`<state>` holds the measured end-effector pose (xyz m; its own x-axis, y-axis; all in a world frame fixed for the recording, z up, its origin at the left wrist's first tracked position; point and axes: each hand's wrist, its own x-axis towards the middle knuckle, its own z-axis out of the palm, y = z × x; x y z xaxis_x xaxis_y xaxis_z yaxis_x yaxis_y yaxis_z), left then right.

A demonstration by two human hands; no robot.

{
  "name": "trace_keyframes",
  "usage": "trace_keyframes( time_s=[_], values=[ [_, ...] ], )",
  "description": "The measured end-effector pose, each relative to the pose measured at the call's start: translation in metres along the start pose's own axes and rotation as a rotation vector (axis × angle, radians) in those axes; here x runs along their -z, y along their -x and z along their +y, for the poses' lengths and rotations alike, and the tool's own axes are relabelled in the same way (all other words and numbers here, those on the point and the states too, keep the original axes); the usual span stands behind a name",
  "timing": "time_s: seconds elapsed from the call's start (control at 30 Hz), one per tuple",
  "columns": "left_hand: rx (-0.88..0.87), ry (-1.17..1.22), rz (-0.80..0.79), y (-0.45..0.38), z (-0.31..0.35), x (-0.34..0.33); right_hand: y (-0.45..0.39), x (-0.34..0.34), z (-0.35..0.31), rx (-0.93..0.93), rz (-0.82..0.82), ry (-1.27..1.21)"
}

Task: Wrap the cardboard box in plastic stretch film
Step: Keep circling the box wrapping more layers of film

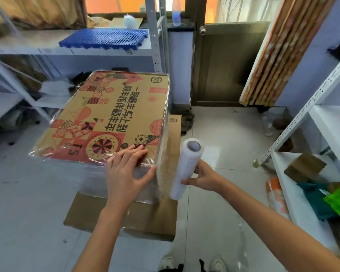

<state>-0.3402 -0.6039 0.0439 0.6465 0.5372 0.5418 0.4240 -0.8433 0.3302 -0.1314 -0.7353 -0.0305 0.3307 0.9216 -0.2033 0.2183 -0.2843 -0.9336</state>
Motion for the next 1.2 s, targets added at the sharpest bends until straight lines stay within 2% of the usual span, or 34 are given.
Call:
trace_keyframes(
  time_s=[0.1, 0.23, 0.47, 0.6, 0.8, 0.93, 1.03, 1.2],
  values=[
    [0.022, -0.044, 0.036, -0.001, 0.005, -0.001, -0.008, 0.007, 0.002, 0.032, -0.036, 0.013],
    [0.021, -0.225, 0.083, 0.003, 0.017, -0.003, -0.018, 0.014, 0.003, 0.054, -0.077, 0.021],
    [0.342, -0.286, 0.116, 0.015, 0.044, -0.011, -0.039, 0.014, 0.003, 0.102, -0.132, 0.017],
    [0.429, -0.338, 0.11, 0.016, 0.051, -0.014, -0.051, 0.012, 0.0, 0.134, -0.144, 0.009],
    [0.59, -0.221, 0.133, 0.019, 0.057, -0.029, -0.065, 0.009, 0.0, 0.187, -0.089, 0.072],
    [0.665, -0.074, 0.275, 0.019, 0.059, -0.036, -0.064, 0.004, 0.004, 0.159, -0.075, 0.076],
    [0.762, 0.107, 0.309, 0.017, 0.065, -0.04, -0.065, 0.0, 0.001, 0.162, -0.101, 0.016],
    [0.728, 0.146, 0.316, 0.018, 0.066, -0.042, -0.072, 0.002, -0.007, 0.225, -0.171, -0.033]
  ],
)
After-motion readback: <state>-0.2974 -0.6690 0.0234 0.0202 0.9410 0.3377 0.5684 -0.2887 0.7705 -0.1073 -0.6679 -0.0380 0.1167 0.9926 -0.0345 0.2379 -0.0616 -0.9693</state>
